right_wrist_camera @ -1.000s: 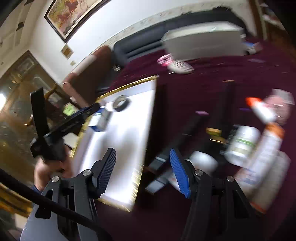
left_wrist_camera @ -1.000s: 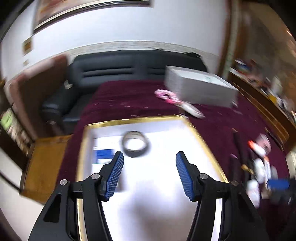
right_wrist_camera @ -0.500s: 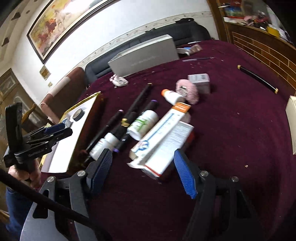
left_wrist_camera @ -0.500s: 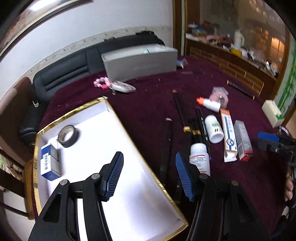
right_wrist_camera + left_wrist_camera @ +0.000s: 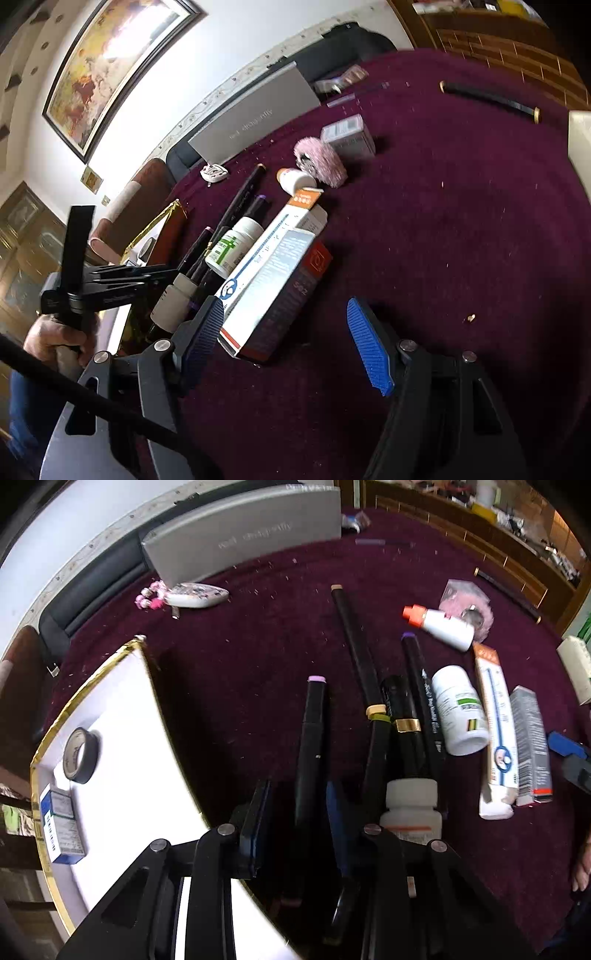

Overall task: Organize objects
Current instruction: 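Grasp the black markers with the left gripper while the right gripper grasps the grey red-striped box, then carry the markers with the left gripper while the right gripper carries the grey box to the tray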

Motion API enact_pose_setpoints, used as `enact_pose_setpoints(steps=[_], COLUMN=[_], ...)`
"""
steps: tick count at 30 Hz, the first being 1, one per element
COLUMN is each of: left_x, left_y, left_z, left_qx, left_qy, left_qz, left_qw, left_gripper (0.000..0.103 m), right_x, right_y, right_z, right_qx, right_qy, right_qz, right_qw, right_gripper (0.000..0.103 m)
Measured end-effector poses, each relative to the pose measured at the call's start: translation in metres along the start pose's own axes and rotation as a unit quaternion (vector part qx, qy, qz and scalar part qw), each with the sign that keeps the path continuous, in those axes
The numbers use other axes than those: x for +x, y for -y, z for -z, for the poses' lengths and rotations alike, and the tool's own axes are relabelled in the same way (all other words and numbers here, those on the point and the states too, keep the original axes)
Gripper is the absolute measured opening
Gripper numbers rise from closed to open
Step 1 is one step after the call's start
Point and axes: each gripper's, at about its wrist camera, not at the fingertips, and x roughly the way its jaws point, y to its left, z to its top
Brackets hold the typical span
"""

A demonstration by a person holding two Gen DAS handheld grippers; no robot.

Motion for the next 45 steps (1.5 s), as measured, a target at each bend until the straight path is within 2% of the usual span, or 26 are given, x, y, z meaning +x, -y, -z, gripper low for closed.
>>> enact_pose_setpoints(steps=[1,5,9,11,15,17,21,23,25,28,32,38,42,45], left_x=[0.004,0.001,-0.013,-0.017,-0.019,-0.02,-0.02,-0.021,-0.02,-0.018,-0.017,-0.017,-0.017,-0.02], left_y=[0.004,0.018,0.042,0.05,0.055,0.058,0.055,0.055,0.054,0.051,0.052,0.057,0.043,0.036], left_z=[0.0,0.002,0.022,0.032,0.036,0.037,0.036,0.039,0.04,0.04,0.04,0.043,0.043,0.043], left_qx=[0.003,-0.003,-0.02,-0.039,-0.082,-0.088,-0.095,-0.09,-0.089,-0.085,-0.078,-0.068,-0.104,-0.124], left_qy=[-0.006,0.004,0.016,0.032,0.06,0.071,0.082,0.089,0.094,0.101,0.106,0.124,0.126,0.134], left_qz=[-0.005,-0.02,0.009,0.02,0.007,-0.001,0.011,0.012,0.013,0.017,0.008,-0.007,0.031,0.041], left_qw=[1.0,0.9998,0.9996,0.9985,0.9948,0.9936,0.992,0.9918,0.9915,0.9911,0.9912,0.9899,0.9861,0.9822], left_gripper=[0.013,0.011,0.011,0.011,0.011,0.011,0.011,0.011,0.011,0.012,0.012,0.011,0.011,0.011], right_x=[0.002,0.003,0.002,0.001,-0.004,-0.004,0.018,0.028,0.032,0.027,0.02,0.02,0.008,0.0], right_y=[0.0,-0.003,-0.002,-0.003,-0.02,-0.031,-0.044,-0.047,-0.046,-0.041,-0.024,-0.024,-0.01,-0.004], right_z=[0.0,0.001,0.0,0.001,0.001,-0.003,-0.011,-0.011,-0.013,-0.017,-0.019,-0.01,-0.01,-0.014], right_qx=[0.002,-0.003,0.002,-0.003,-0.037,-0.05,-0.078,-0.087,-0.093,-0.111,-0.133,-0.169,-0.125,-0.099], right_qy=[-0.005,-0.009,-0.006,-0.004,-0.014,-0.016,-0.046,-0.054,-0.056,-0.061,-0.067,-0.043,-0.013,0.005], right_qz=[-0.002,-0.004,0.003,0.02,0.086,0.113,0.153,0.168,0.167,0.193,0.225,0.233,0.196,0.178], right_qw=[1.0,1.0,1.0,1.0,0.996,0.992,0.984,0.98,0.98,0.973,0.963,0.957,0.973,0.979], right_gripper=[0.069,0.069,0.069,0.069,0.069,0.069,0.068,0.05,0.04,0.024,0.024,0.024,0.024,0.024])
